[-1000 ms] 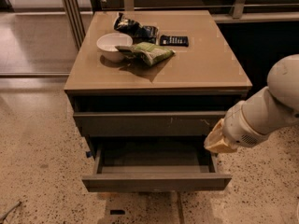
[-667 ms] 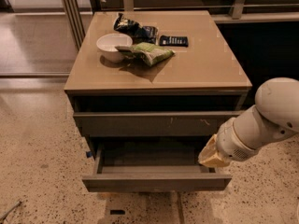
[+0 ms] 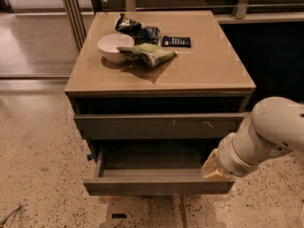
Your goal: Close middle drawer
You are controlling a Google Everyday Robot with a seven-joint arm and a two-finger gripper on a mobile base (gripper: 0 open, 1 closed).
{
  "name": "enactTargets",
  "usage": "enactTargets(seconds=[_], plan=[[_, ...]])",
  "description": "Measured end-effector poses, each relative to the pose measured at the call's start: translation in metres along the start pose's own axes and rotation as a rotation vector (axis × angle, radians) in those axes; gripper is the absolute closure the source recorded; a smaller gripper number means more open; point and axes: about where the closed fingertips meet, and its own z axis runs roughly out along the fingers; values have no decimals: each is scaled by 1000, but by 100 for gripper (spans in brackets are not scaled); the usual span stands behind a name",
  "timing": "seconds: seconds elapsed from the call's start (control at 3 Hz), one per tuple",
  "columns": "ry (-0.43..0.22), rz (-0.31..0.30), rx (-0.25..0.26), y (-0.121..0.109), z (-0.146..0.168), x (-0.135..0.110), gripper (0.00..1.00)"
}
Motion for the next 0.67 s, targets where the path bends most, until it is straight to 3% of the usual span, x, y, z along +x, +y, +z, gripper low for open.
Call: enactTargets(seconds=[0.33,0.67], plan=[[21,-37,-11,16,62,43,100],[-14,-49,-37,21,134,75,100]])
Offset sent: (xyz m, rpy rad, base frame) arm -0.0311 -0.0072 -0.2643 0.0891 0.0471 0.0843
